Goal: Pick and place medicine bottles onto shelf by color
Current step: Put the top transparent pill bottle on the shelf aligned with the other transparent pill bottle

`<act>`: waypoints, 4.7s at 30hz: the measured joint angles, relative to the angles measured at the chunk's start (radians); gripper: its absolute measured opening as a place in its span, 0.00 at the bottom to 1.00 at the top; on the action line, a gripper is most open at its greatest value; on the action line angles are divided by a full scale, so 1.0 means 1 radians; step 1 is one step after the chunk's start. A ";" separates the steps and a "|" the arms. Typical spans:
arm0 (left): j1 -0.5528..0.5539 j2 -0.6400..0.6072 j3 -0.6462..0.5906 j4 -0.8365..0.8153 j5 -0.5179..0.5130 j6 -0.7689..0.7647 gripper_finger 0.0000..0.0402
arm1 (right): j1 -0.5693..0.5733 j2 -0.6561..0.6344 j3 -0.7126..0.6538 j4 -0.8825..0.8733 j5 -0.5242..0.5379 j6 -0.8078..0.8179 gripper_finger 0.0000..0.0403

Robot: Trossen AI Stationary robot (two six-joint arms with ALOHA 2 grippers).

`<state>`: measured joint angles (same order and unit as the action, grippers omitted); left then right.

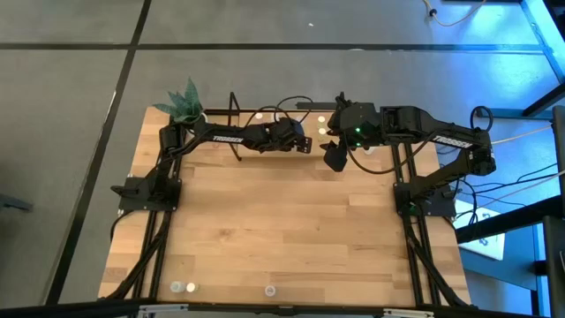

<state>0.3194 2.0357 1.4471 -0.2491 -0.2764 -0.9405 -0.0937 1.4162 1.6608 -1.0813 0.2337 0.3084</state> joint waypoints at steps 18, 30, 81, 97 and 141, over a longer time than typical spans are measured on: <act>0.003 0.000 0.000 -0.009 -0.058 0.002 0.63 | 0.000 0.000 0.000 0.000 0.000 0.000 0.57; 0.003 0.000 0.000 -0.048 -0.049 0.006 0.63 | 0.000 0.000 0.000 0.000 0.000 0.000 0.57; 0.025 0.000 0.000 -0.019 -0.074 0.058 0.63 | 0.000 0.000 0.000 0.000 0.001 -0.002 0.57; 0.025 0.001 0.000 -0.015 -0.074 0.099 0.62 | 0.000 0.000 0.000 0.000 0.001 0.001 0.57; 0.025 0.037 0.000 0.018 -0.024 0.084 0.49 | 0.000 0.000 0.000 0.000 0.001 0.001 0.57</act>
<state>0.3443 2.0724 1.4467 -0.2314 -0.3004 -0.8565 -0.0939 1.4162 1.6604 -1.0813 0.2349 0.3092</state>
